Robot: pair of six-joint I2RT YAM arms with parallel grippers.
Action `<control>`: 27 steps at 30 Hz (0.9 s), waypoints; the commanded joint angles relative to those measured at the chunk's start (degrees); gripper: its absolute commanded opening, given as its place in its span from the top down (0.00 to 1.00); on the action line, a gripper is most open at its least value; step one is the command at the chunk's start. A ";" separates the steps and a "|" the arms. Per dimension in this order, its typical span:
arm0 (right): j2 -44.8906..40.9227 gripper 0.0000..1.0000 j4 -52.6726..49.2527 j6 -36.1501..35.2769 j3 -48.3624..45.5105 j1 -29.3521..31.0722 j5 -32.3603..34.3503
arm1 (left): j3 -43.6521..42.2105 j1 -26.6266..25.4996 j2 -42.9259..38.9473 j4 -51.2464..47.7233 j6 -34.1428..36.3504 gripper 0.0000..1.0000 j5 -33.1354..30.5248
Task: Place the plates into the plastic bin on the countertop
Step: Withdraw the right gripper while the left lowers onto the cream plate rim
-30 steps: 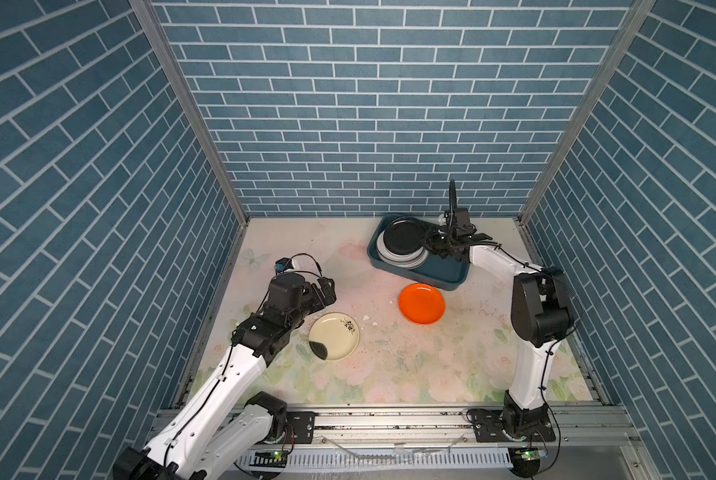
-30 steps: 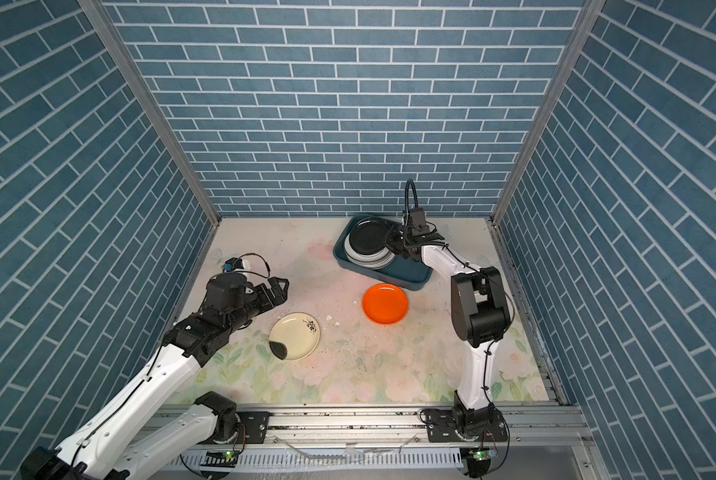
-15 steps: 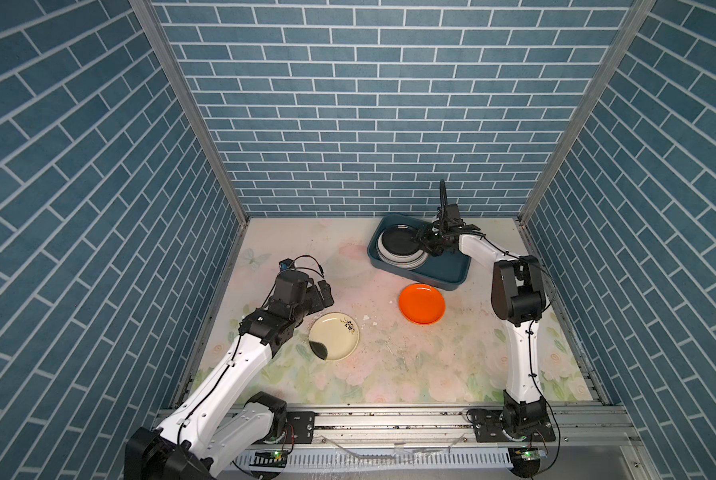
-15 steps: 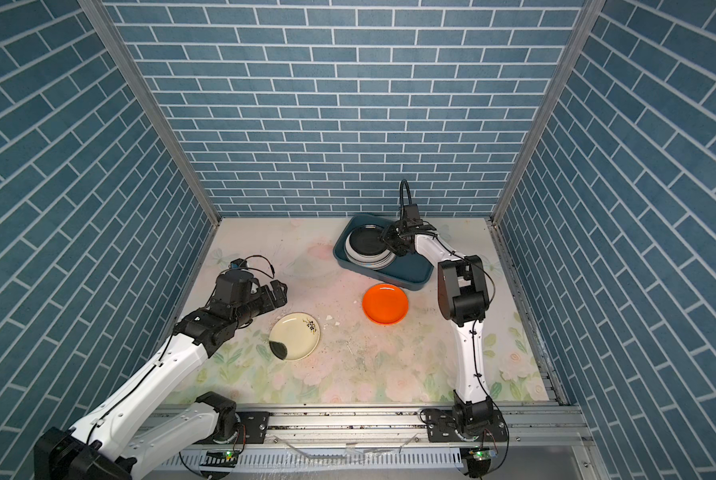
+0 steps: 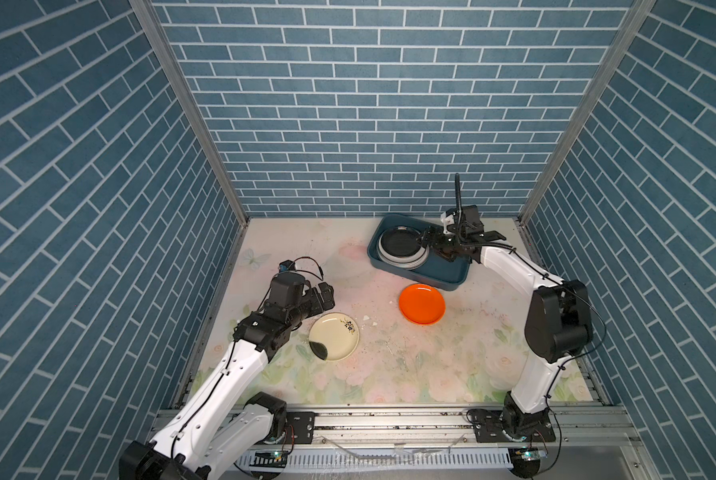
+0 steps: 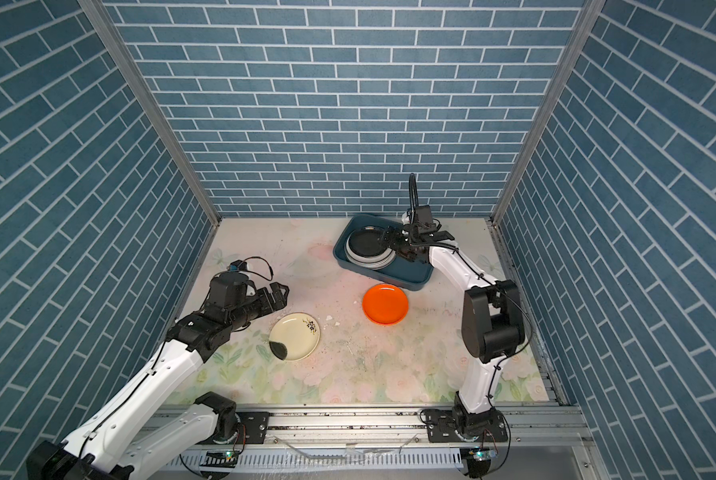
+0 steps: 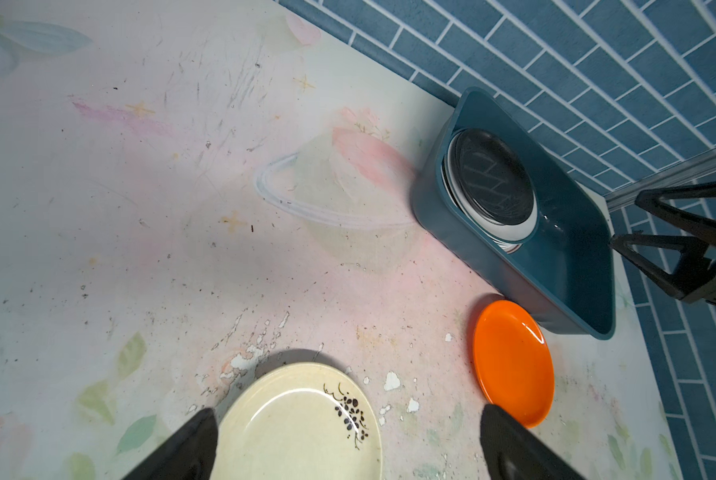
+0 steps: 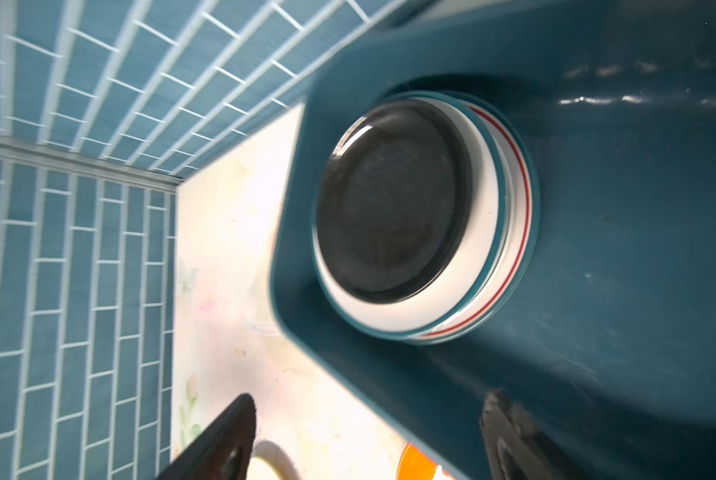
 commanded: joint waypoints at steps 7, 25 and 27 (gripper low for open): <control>-19.82 0.15 8.15 3.16 -20.21 -0.25 -5.88 | -7.91 0.40 -8.64 -7.86 -4.80 0.00 2.98; -47.03 0.17 9.94 9.29 -42.57 -0.26 -9.53 | -15.92 0.41 -14.77 -13.99 -5.50 0.08 -0.92; -48.44 0.18 8.53 8.99 -43.53 -0.21 -9.55 | -17.12 0.45 -14.79 -12.64 -6.24 0.10 -0.76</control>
